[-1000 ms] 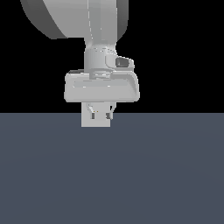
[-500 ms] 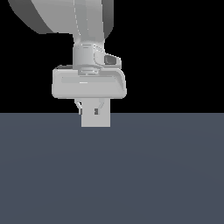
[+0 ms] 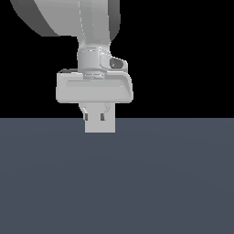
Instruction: Plug the charger into the wall socket.
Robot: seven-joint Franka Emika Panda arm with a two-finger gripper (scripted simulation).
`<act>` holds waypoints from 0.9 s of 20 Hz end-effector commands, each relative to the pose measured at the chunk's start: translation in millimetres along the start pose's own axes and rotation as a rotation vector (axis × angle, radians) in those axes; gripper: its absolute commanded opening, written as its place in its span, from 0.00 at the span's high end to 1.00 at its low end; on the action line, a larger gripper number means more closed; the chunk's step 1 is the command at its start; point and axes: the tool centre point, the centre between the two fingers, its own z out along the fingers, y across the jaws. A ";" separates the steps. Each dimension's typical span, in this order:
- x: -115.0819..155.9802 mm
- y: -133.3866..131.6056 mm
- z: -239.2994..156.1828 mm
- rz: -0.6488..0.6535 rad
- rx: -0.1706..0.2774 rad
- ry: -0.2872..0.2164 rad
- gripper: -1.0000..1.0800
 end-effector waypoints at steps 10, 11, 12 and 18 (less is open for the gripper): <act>32.4 0.0 1.3 0.000 0.000 0.000 1.00; 35.3 0.0 1.4 0.000 0.000 0.000 1.00; 37.9 0.0 1.5 0.000 0.000 0.000 1.00; 46.8 -0.1 1.8 0.000 0.000 0.000 1.00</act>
